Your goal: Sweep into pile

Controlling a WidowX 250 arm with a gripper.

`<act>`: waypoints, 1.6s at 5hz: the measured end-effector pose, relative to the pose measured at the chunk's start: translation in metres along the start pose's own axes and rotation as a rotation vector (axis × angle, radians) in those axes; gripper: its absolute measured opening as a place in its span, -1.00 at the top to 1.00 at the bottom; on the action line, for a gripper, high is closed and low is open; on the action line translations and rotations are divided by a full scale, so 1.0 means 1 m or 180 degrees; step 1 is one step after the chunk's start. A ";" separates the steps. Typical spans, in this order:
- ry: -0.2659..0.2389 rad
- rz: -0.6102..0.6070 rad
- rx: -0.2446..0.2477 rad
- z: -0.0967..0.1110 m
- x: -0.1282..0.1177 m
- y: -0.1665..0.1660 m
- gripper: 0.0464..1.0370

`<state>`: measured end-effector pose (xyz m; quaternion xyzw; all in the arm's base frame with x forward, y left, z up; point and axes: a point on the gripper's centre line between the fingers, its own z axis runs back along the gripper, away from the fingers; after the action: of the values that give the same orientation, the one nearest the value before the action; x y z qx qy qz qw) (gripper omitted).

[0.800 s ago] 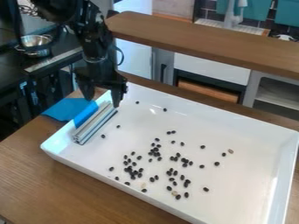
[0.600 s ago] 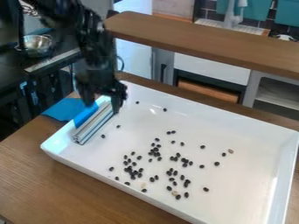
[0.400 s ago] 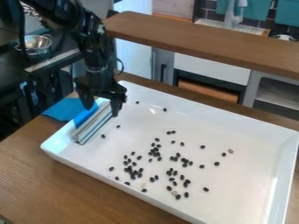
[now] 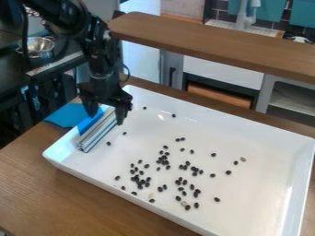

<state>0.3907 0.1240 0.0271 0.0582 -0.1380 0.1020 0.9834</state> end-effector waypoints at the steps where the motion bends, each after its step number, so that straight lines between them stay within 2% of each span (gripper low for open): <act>1: 0.0030 -0.0027 0.0028 -0.007 -0.002 0.001 -0.93; 3: 0.0034 -0.0098 0.0045 -0.012 -0.008 0.001 -0.93; 4: 0.0044 -0.0140 0.0060 -0.014 -0.013 0.002 -0.86; 5: 0.0083 -0.0160 0.0108 -0.016 -0.017 0.004 -0.29; 6: 0.0167 -0.0183 0.0081 -0.019 -0.028 0.008 0.29; 8: 0.0316 -0.0243 -0.0006 -0.013 -0.043 0.004 0.36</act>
<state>0.3524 0.1216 0.0031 0.0574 -0.0869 0.0671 0.9923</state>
